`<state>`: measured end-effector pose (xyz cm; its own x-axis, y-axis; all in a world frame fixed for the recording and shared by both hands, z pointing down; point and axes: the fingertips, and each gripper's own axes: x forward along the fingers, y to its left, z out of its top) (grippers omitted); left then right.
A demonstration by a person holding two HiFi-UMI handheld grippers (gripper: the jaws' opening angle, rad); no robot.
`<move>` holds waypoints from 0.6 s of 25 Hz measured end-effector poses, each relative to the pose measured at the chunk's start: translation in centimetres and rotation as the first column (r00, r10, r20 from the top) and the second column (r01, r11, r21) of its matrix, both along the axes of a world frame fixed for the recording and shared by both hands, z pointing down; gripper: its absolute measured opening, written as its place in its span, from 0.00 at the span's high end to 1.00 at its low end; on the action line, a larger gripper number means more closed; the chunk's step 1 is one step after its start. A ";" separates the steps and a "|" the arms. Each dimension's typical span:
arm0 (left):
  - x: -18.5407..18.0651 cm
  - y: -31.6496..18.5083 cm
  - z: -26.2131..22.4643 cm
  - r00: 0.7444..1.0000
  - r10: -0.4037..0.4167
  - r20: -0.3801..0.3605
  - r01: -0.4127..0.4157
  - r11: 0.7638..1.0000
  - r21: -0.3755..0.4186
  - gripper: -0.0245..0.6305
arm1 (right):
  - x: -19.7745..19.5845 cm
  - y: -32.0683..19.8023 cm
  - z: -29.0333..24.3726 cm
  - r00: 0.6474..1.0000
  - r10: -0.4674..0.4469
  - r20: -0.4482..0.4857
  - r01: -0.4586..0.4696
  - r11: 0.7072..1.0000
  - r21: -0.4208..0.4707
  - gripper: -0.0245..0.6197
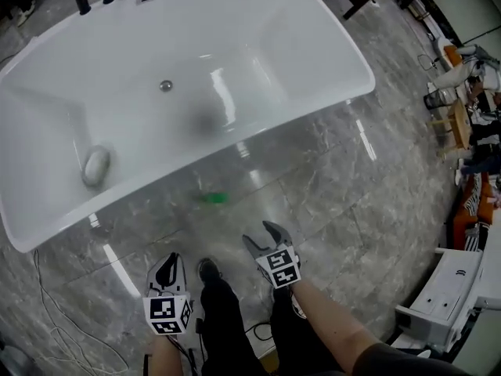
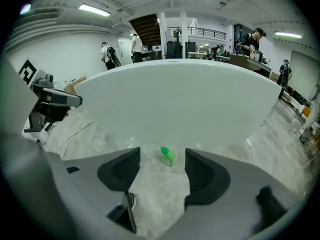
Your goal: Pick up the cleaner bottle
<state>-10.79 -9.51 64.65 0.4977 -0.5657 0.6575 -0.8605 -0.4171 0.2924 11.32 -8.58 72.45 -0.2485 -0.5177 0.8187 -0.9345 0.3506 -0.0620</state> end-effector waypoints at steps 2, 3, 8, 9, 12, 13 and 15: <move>0.0 0.3 1.7 1.000 0.002 0.002 -0.002 1.000 0.007 0.91 | 0.1 -0.2 2.3 1.000 0.001 0.005 -0.001 1.000 -0.010 0.55; 0.0 0.4 2.5 1.000 -0.001 0.006 0.001 1.000 0.013 0.91 | 0.2 -0.3 3.5 1.000 0.001 0.010 -0.001 1.000 -0.009 0.55; 1.0 0.4 7.8 0.999 -0.044 0.024 0.042 0.998 0.045 0.91 | 0.2 -1.0 10.7 0.998 -0.054 0.032 0.053 0.999 0.008 0.55; 1.4 0.5 9.0 0.999 -0.048 0.024 0.047 0.998 0.049 0.91 | 0.2 -1.0 12.2 0.997 -0.065 0.036 0.065 0.998 0.011 0.55; 2.5 0.6 12.6 0.998 -0.063 0.010 0.062 0.997 0.052 0.91 | 0.6 -1.4 16.2 0.996 -0.076 0.041 0.075 0.997 0.026 0.55; 2.7 0.7 13.7 0.998 -0.067 0.003 0.067 0.996 0.052 0.91 | 0.8 -1.5 17.5 0.996 -0.076 0.041 0.075 0.997 0.031 0.55; 2.6 0.9 15.7 0.997 -0.076 -0.003 0.076 0.995 0.057 0.91 | 0.9 -1.7 19.9 0.995 -0.082 0.049 0.080 0.996 0.041 0.55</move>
